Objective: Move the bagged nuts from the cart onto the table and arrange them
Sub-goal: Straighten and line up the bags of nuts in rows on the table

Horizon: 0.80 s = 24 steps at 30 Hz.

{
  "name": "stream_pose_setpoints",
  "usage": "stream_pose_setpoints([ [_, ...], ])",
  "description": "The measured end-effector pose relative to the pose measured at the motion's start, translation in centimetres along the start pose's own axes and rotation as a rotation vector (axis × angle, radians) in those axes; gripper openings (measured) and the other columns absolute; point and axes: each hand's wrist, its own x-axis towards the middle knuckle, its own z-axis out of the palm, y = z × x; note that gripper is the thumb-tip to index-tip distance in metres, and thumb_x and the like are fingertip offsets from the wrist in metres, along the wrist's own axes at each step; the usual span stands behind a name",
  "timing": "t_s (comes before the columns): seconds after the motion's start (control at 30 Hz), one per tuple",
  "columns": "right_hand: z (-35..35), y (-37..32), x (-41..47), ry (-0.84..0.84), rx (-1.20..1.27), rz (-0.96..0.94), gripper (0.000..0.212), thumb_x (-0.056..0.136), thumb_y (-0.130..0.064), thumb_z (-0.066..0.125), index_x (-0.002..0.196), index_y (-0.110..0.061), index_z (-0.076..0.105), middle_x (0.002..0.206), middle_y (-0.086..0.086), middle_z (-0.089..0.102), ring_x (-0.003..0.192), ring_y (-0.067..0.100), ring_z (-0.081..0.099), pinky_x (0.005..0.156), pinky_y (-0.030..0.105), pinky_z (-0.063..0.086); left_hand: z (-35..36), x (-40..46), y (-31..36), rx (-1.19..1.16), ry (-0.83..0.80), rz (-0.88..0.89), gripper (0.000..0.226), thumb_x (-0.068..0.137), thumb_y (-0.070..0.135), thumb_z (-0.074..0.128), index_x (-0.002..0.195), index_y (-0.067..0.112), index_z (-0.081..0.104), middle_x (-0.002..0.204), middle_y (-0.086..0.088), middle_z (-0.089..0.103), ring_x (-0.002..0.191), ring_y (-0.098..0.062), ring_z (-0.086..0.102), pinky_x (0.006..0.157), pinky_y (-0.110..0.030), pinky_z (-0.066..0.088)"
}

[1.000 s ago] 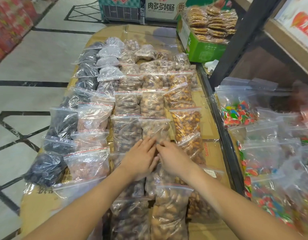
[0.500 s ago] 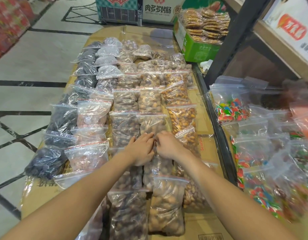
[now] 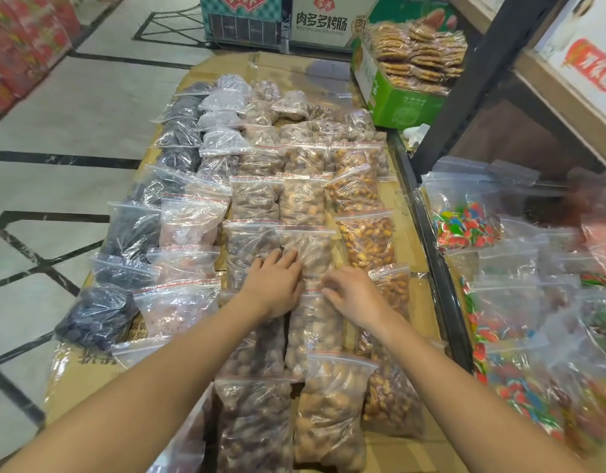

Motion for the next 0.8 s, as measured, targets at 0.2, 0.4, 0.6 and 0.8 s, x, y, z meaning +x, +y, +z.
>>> stream_pose_setpoints([
  [0.2, 1.3, -0.2, -0.9, -0.024, -0.098, -0.003, 0.029, 0.102, -0.029, 0.055, 0.126, -0.013, 0.063, 0.128, 0.005, 0.061, 0.114, 0.025, 0.062, 0.095, 0.039, 0.050, 2.7, -3.2, 2.1, -0.071, 0.012, 0.074, 0.062, 0.099, 0.055, 0.025, 0.146, 0.017, 0.040, 0.155, -0.009, 0.036, 0.140, -0.029, 0.037, 0.114, -0.046, 0.030],
  [0.4, 0.9, -0.5, -1.5, -0.058, -0.062, 0.011, 0.034, 0.099, -0.013, 0.054, 0.132, -0.010, 0.061, 0.135, 0.007, 0.059, 0.125, 0.027, 0.058, 0.108, 0.035, 0.045, 2.1, -3.1, 2.6, -0.052, -0.001, 0.053, 0.058, 0.104, 0.050, 0.031, 0.151, 0.016, 0.034, 0.162, -0.010, 0.028, 0.147, -0.029, 0.029, 0.118, -0.048, 0.024],
  [0.6, 2.0, -1.7, -6.8, 0.022, 0.143, 0.158, 0.032, 0.100, -0.006, 0.052, 0.131, -0.009, 0.061, 0.130, 0.009, 0.057, 0.124, 0.025, 0.054, 0.103, 0.029, 0.040, 3.6, -7.3, 3.6, -0.015, 0.095, 0.166, 0.051, 0.091, 0.041, 0.038, 0.131, 0.015, 0.054, 0.141, -0.016, 0.047, 0.122, -0.038, 0.048, 0.100, -0.048, 0.045],
  [0.8, 3.0, -1.0, -7.5, -0.095, 0.366, 0.318, 0.025, 0.103, -0.026, 0.058, 0.127, -0.028, 0.048, 0.113, -0.010, 0.061, 0.099, 0.014, 0.060, 0.065, 0.016, 0.038, 5.5, -9.6, 5.6, -0.036, 0.032, 0.034, 0.083, 0.088, 0.021, 0.065, 0.159, 0.015, 0.024, 0.164, -0.020, 0.017, 0.144, -0.040, 0.030, 0.116, -0.047, 0.034],
])
